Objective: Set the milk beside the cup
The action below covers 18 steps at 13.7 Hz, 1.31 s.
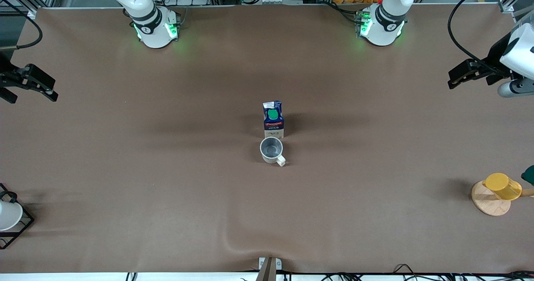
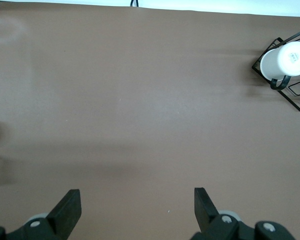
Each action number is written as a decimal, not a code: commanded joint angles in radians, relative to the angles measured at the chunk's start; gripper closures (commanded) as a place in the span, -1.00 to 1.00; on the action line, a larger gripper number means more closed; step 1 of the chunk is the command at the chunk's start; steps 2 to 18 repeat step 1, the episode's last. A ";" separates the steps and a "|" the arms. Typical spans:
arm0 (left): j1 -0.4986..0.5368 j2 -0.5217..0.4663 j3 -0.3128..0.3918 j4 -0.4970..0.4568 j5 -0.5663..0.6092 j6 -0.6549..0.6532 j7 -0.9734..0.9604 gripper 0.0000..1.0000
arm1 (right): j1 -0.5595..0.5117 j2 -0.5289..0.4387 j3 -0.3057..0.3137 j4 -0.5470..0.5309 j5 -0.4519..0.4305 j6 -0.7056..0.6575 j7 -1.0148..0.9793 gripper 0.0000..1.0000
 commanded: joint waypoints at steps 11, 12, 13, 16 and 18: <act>-0.012 -0.013 0.011 0.006 -0.009 -0.028 0.011 -1.00 | 0.011 0.002 -0.008 0.011 -0.010 -0.011 -0.001 -1.00; -0.012 -0.013 0.011 0.006 -0.009 -0.028 0.011 -1.00 | 0.011 0.002 -0.008 0.011 -0.010 -0.011 -0.001 -1.00; -0.012 -0.013 0.011 0.006 -0.009 -0.028 0.011 -1.00 | 0.011 0.002 -0.008 0.011 -0.010 -0.011 -0.001 -1.00; -0.012 -0.013 0.011 0.006 -0.009 -0.028 0.011 -1.00 | 0.011 0.002 -0.008 0.011 -0.010 -0.011 -0.001 -1.00; -0.012 -0.013 0.011 0.006 -0.009 -0.028 0.011 -1.00 | 0.011 0.002 -0.008 0.011 -0.010 -0.011 -0.001 -1.00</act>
